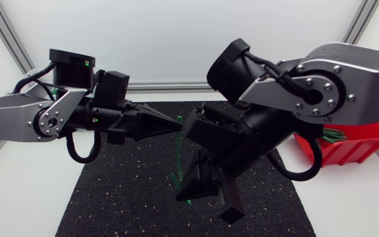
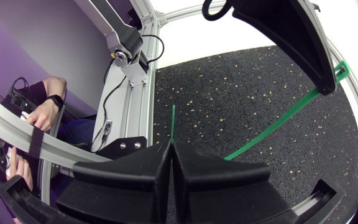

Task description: Take a green cable tie from the red box, thread the tail through the head to close it, then place it in the transparent bin on the left.

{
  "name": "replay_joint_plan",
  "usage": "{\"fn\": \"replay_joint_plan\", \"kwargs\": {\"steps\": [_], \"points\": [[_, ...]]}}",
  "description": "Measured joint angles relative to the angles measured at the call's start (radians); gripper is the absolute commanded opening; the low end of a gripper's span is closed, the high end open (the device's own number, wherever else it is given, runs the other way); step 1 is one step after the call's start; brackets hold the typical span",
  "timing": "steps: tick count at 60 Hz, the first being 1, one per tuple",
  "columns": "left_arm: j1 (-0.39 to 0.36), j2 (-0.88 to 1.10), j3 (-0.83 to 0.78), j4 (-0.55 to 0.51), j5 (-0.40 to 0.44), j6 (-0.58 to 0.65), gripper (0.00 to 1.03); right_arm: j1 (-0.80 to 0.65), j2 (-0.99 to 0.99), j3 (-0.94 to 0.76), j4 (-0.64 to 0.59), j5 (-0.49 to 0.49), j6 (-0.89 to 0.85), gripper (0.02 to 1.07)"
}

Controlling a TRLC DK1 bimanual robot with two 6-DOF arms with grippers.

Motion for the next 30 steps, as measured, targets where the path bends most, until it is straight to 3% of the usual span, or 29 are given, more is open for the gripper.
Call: {"fn": "replay_joint_plan", "kwargs": {"steps": [13,30], "points": [[-0.015,-0.024,-0.083,0.268,-0.044,-0.159,0.03,-0.019,-0.019,0.032,-0.079,-0.098,0.037,0.08],[-0.015,-0.041,-0.111,0.32,-0.048,-0.199,0.03,-0.114,-0.024,0.059,-0.096,-0.15,0.156,0.07]]}}
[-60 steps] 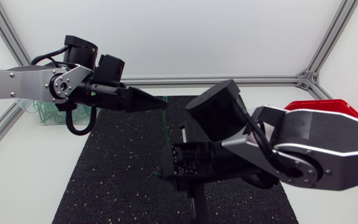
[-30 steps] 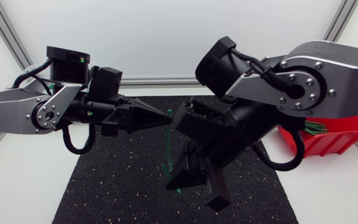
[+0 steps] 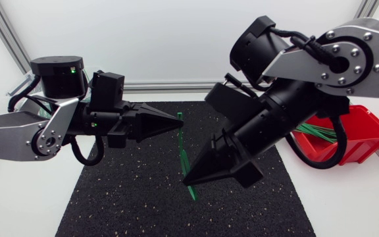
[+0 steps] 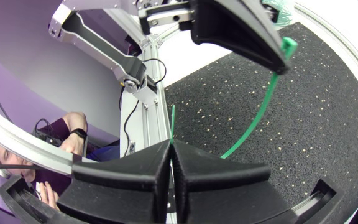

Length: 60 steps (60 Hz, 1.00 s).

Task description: Take a green cable tie from the red box, thread the tail through the head to close it, then place it in the transparent bin on the left.

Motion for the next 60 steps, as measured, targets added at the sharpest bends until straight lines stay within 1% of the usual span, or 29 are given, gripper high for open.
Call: {"fn": "replay_joint_plan", "kwargs": {"steps": [10,23,31,40,47,60], "points": [[-0.011,-0.038,-0.043,0.023,0.0,0.02,0.03,-0.015,0.011,0.005,-0.017,-0.079,0.038,0.07],[-0.012,-0.055,-0.055,0.023,0.0,0.091,0.03,-0.015,0.149,0.071,-0.211,-0.188,0.048,0.08],[-0.012,-0.069,-0.056,0.023,0.0,0.16,0.03,-0.015,0.206,0.104,-0.273,-0.23,0.048,0.07],[-0.012,-0.083,-0.069,0.045,-0.002,0.212,0.03,-0.015,0.211,0.129,-0.319,-0.269,0.048,0.08],[-0.017,-0.115,-0.106,0.048,-0.029,0.222,0.03,-0.015,0.222,0.154,-0.374,-0.303,0.048,0.08],[-0.069,-0.195,-0.176,0.09,-0.135,0.233,0.03,-0.023,0.254,0.183,-0.407,-0.341,0.048,0.08]]}}
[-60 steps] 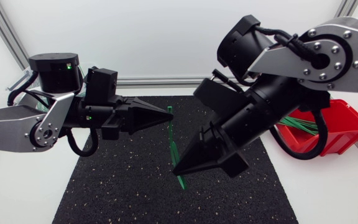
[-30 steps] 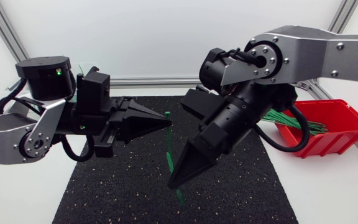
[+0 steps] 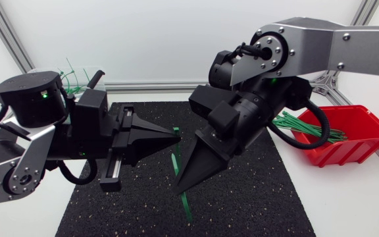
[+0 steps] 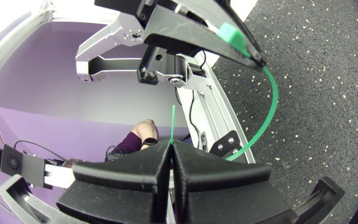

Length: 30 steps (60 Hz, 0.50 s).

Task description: Take a green cable tie from the red box, thread the tail through the head to close it, then place it in the transparent bin on the left.

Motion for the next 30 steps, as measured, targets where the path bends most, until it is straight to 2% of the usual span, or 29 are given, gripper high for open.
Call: {"fn": "replay_joint_plan", "kwargs": {"steps": [12,30], "points": [[-0.048,-0.096,-0.044,0.023,-0.05,0.009,0.03,-0.01,0.001,0.0,-0.017,-0.026,-0.003,0.08],[-0.059,-0.134,-0.084,0.025,-0.061,0.033,0.03,-0.032,0.001,0.003,-0.086,-0.074,-0.057,0.08]]}}
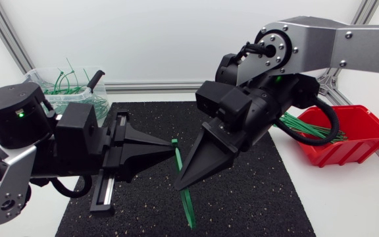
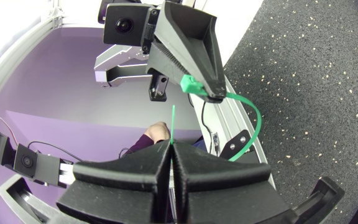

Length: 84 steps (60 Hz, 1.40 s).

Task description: Take a green cable tie from the red box, thread the tail through the head to close it, then place it in the transparent bin on the left.

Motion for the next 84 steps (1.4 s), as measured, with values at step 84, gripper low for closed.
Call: {"fn": "replay_joint_plan", "kwargs": {"steps": [84], "points": [[-0.073,-0.152,-0.026,-0.005,-0.153,0.029,0.03,0.028,0.01,0.058,-0.101,-0.058,-0.022,0.08]]}}
